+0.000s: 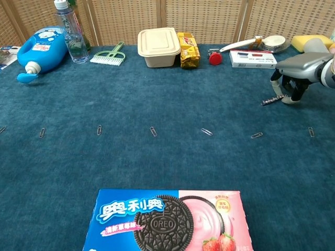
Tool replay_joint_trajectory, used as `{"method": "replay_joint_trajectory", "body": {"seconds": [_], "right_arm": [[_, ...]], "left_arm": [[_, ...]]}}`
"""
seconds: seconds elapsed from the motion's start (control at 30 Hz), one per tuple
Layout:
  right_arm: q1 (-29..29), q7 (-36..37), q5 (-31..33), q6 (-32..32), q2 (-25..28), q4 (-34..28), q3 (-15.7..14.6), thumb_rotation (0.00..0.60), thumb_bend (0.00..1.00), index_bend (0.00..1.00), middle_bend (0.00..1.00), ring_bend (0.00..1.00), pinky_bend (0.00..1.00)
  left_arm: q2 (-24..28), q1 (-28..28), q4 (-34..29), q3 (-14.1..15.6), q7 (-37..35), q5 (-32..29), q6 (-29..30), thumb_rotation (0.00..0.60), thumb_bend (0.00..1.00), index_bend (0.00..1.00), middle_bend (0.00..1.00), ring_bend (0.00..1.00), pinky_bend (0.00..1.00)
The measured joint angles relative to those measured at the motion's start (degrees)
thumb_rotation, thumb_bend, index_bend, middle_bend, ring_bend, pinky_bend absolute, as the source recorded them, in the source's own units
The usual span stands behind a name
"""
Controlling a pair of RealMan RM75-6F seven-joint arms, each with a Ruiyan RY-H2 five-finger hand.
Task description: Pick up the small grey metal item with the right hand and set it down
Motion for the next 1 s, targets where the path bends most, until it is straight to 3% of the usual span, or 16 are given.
{"method": "replay_joint_trajectory", "body": {"seconds": [0.37, 1.0], "right_arm": [[-0.7, 0.4, 0.6, 2.5, 2.4, -4.3, 0.7, 0.600, 0.48, 0.66, 0.81, 0.79, 0.54], [-7.2, 8.4, -9.3, 14.6, 14.9, -27.5, 0.7, 0.600, 0.49, 0.68, 0.83, 0.80, 0.56]], "left_arm": [[-0.1, -0.2, 0.1, -0.1, -0.1, 0.2, -0.1, 0.600, 0.42, 0.02, 0.15, 0.04, 0.15], [0.0, -0.4, -0.7, -0.5, 0.3, 1.2, 0.7, 0.600, 0.42, 0.01, 0.15, 0.04, 0.15]]}}
